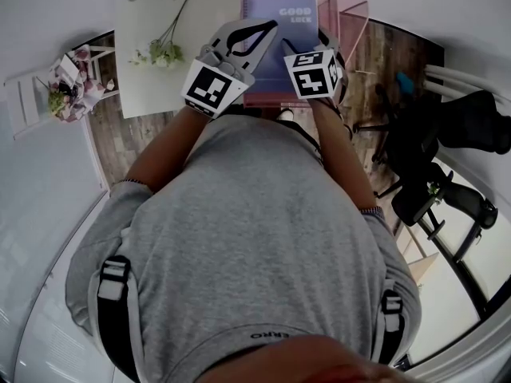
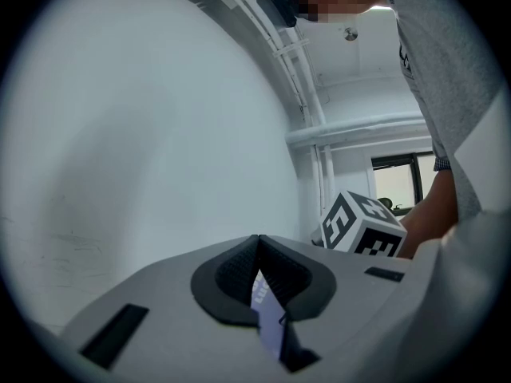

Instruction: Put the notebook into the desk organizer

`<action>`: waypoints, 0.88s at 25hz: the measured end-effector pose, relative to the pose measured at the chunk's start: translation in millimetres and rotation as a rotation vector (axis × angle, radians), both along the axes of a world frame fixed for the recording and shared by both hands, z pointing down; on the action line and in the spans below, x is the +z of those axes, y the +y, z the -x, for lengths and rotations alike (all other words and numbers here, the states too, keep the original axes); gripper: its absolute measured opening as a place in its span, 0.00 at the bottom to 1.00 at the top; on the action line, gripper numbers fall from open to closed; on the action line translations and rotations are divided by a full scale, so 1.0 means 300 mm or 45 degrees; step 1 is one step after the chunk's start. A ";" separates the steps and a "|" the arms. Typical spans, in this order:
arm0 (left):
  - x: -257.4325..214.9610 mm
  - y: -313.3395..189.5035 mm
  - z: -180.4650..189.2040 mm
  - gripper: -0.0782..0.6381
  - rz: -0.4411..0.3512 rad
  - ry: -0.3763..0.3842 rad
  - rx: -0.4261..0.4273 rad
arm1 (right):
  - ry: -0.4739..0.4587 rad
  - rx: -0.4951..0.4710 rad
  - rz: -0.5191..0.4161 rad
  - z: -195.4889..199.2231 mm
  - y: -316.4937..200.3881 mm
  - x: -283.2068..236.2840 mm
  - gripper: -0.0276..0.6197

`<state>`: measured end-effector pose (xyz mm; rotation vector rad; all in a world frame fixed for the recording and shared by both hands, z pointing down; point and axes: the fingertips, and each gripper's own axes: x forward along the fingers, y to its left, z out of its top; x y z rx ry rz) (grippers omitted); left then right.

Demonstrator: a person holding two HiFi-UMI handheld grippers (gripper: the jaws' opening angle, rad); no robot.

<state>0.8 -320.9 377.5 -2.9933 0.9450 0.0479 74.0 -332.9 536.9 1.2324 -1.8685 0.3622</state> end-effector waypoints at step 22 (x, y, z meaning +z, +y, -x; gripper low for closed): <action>-0.004 0.026 -0.007 0.13 0.002 -0.024 -0.076 | 0.034 -0.056 -0.077 -0.024 -0.012 -0.064 0.70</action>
